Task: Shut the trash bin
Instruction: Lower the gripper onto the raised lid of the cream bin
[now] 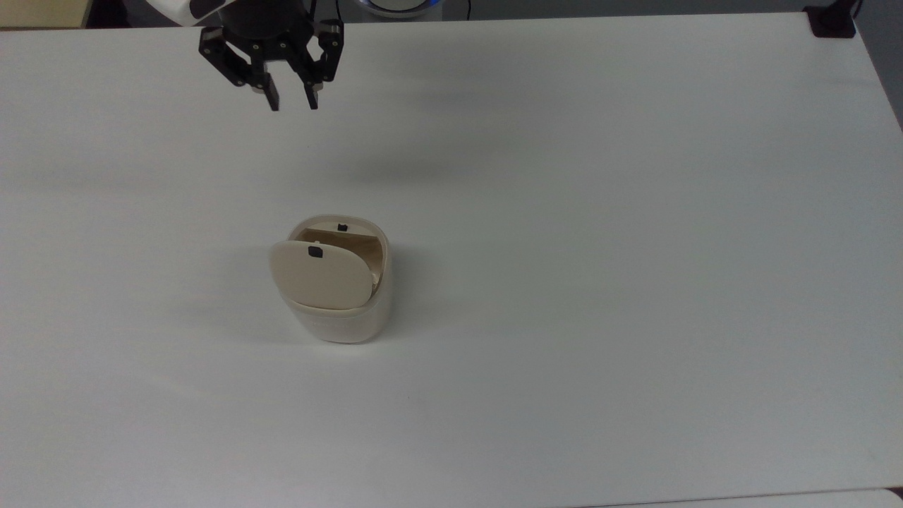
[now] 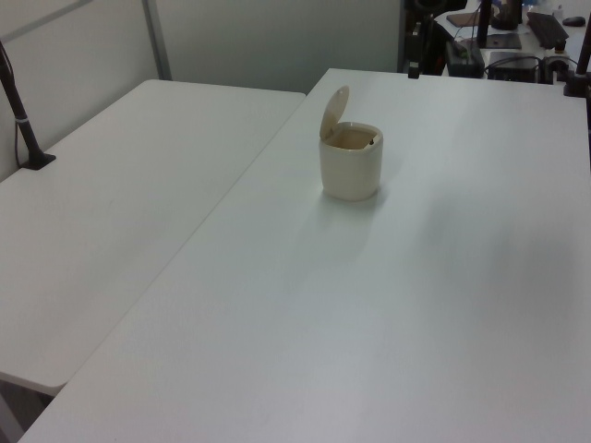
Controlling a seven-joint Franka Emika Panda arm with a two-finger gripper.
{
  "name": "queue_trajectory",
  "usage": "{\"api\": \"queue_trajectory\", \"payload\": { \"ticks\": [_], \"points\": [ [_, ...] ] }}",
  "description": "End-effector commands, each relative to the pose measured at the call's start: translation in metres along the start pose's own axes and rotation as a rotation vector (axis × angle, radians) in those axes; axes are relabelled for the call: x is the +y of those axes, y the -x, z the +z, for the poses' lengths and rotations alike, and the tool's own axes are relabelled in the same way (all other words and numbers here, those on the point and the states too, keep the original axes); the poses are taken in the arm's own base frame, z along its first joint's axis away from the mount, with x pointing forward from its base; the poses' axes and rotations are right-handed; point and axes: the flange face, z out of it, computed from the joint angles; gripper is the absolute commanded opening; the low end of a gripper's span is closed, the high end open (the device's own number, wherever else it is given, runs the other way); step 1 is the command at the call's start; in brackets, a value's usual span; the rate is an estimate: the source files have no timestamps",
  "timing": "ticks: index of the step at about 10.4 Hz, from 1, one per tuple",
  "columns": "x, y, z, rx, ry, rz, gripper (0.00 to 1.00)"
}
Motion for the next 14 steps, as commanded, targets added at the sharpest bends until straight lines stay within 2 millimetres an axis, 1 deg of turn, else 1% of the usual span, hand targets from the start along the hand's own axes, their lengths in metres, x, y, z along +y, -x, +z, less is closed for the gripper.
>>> {"api": "queue_trajectory", "payload": {
  "ticks": [1,2,4,5,6,8,9,11,12,13,14],
  "points": [
    [0.003,-0.017,0.001,0.058,-0.091,0.005,0.08],
    [-0.004,-0.024,-0.001,0.084,-0.107,0.005,0.05],
    [-0.002,-0.039,-0.020,0.246,-0.120,0.034,0.04],
    [-0.004,-0.048,-0.024,0.319,-0.107,0.044,0.04],
    [-0.010,-0.061,-0.019,0.381,-0.090,0.038,0.04],
    [-0.003,-0.078,-0.015,0.498,-0.053,0.052,0.05],
    [-0.004,-0.088,-0.005,0.547,-0.030,0.051,0.06],
    [-0.011,-0.107,0.022,0.599,-0.003,0.042,0.06],
    [-0.016,-0.114,0.041,0.598,0.001,0.036,0.06],
    [-0.024,-0.122,0.051,0.598,0.005,0.024,0.06],
    [-0.026,-0.127,0.059,0.587,0.013,0.017,0.06]
  ]
}}
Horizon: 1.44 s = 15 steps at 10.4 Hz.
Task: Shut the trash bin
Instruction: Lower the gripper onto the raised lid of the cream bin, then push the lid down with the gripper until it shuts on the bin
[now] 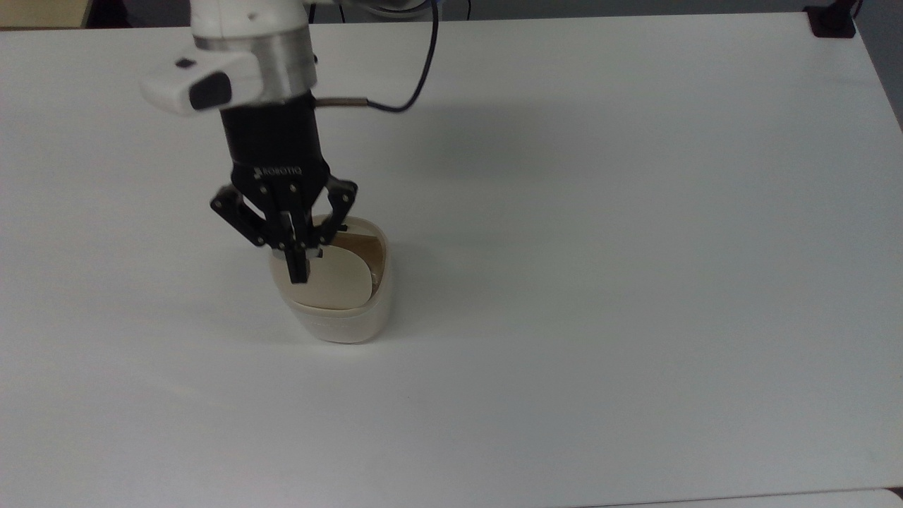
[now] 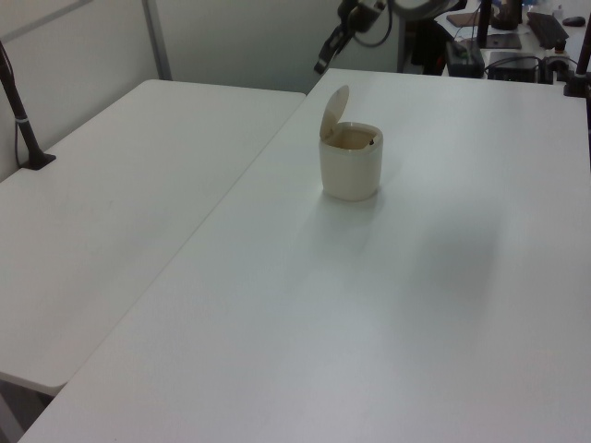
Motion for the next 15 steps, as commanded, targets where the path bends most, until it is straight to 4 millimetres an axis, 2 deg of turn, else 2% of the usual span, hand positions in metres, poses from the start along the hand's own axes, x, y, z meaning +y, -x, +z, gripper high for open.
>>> {"api": "queue_trajectory", "payload": {
  "ticks": [1,3,9,10,13,15],
  "points": [
    [-0.017,-0.003,0.022,-0.001,0.017,-0.026,0.06],
    [-0.016,-0.002,0.013,-0.025,0.029,-0.026,0.06],
    [-0.021,0.037,-0.008,-0.386,-0.042,-0.014,0.00],
    [-0.022,0.042,-0.004,-0.409,-0.046,-0.012,0.00],
    [-0.019,0.071,0.026,-0.490,-0.028,-0.023,0.00],
    [-0.018,0.083,0.046,-0.520,-0.024,-0.024,0.00]
  ]
}}
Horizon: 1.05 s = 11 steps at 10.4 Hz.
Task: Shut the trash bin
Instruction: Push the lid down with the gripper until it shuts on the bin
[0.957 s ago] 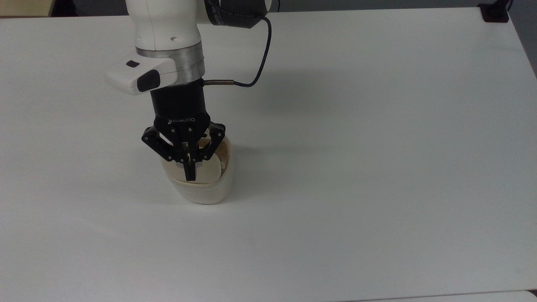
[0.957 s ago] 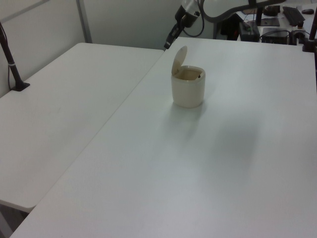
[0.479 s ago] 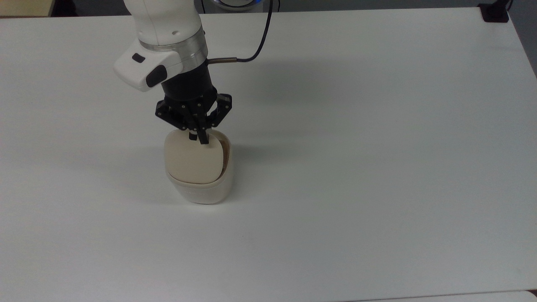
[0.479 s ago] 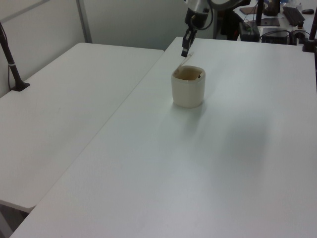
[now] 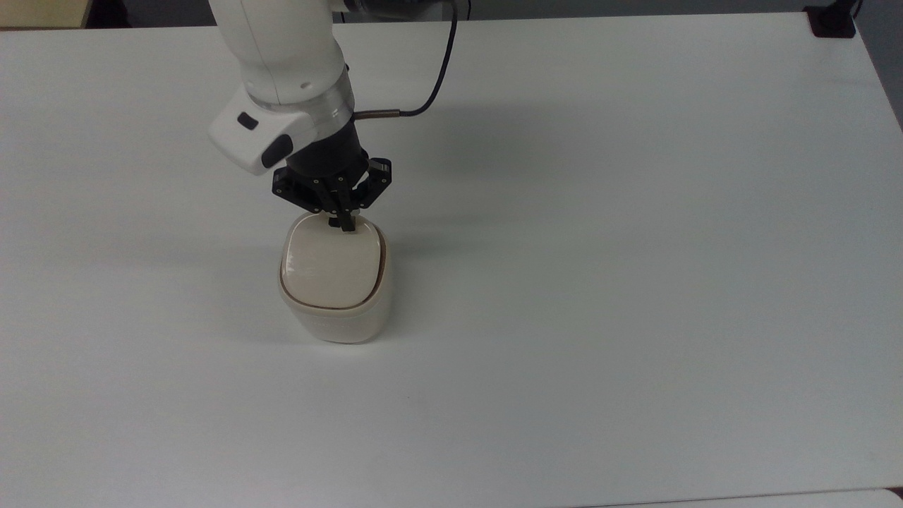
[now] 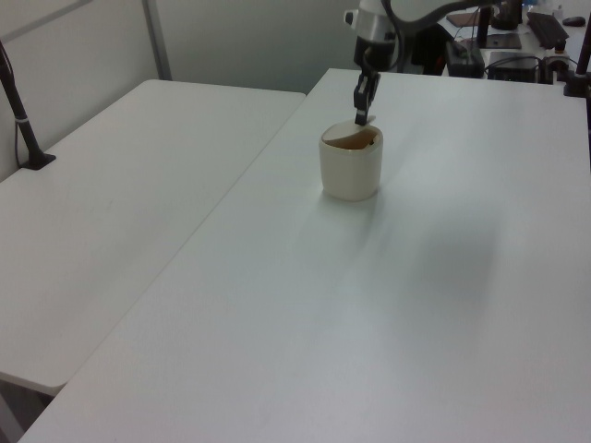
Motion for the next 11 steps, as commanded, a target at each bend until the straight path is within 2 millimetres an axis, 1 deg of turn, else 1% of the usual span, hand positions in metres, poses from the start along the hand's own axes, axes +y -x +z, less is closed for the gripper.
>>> {"api": "queue_trajectory", "payload": {
  "ticks": [1,2,3,4,6,8,10,11],
  "points": [
    [0.000,0.005,0.020,-0.014,0.021,0.009,0.00],
    [0.001,0.002,0.022,0.010,0.026,0.011,0.00],
    [0.002,0.001,0.031,0.000,0.032,0.008,0.00],
    [0.004,0.001,0.035,-0.002,0.050,0.001,0.00],
    [0.002,0.004,0.044,-0.019,0.052,-0.006,0.00],
    [-0.001,0.008,0.061,-0.050,0.063,-0.019,0.00],
    [-0.003,0.008,0.064,-0.055,0.063,-0.022,0.00],
    [-0.002,0.008,0.057,-0.050,0.061,-0.019,0.00]
  ]
}}
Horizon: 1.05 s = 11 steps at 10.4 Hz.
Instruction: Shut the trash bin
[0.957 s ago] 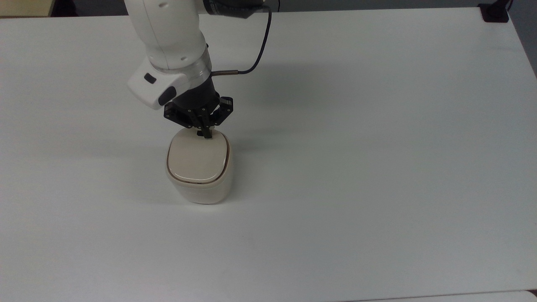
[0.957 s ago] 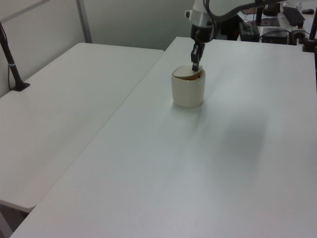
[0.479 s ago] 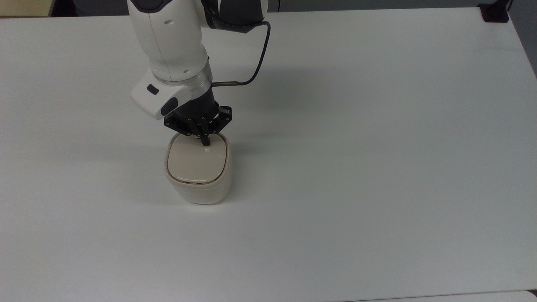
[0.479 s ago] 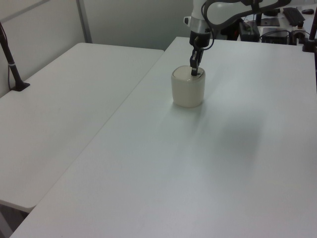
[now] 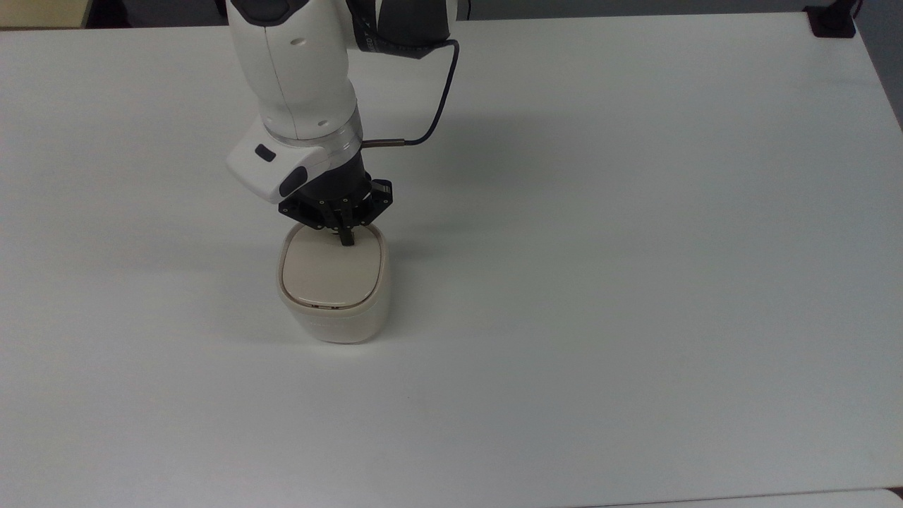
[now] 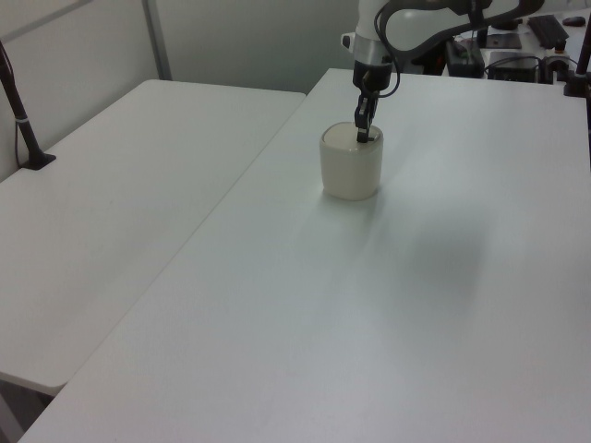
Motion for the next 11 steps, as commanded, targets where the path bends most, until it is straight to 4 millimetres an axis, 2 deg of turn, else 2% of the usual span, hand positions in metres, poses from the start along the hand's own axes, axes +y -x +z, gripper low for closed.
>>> {"api": "queue_trajectory", "payload": {
  "ticks": [1,2,4,5,6,7,8,11],
  "points": [
    [-0.001,0.010,0.003,-0.009,0.009,0.012,0.00],
    [0.001,0.016,-0.022,-0.008,0.003,0.017,0.03],
    [0.008,0.038,-0.070,-0.052,-0.015,0.029,0.16],
    [0.008,0.051,-0.091,-0.087,-0.022,0.030,0.34],
    [0.007,0.065,-0.107,-0.103,-0.013,0.024,0.46],
    [0.009,0.079,-0.127,-0.085,-0.016,0.047,0.79],
    [0.003,0.098,-0.140,-0.082,-0.026,0.075,1.00],
    [-0.006,0.116,-0.155,-0.086,-0.016,0.059,1.00]
  ]
}}
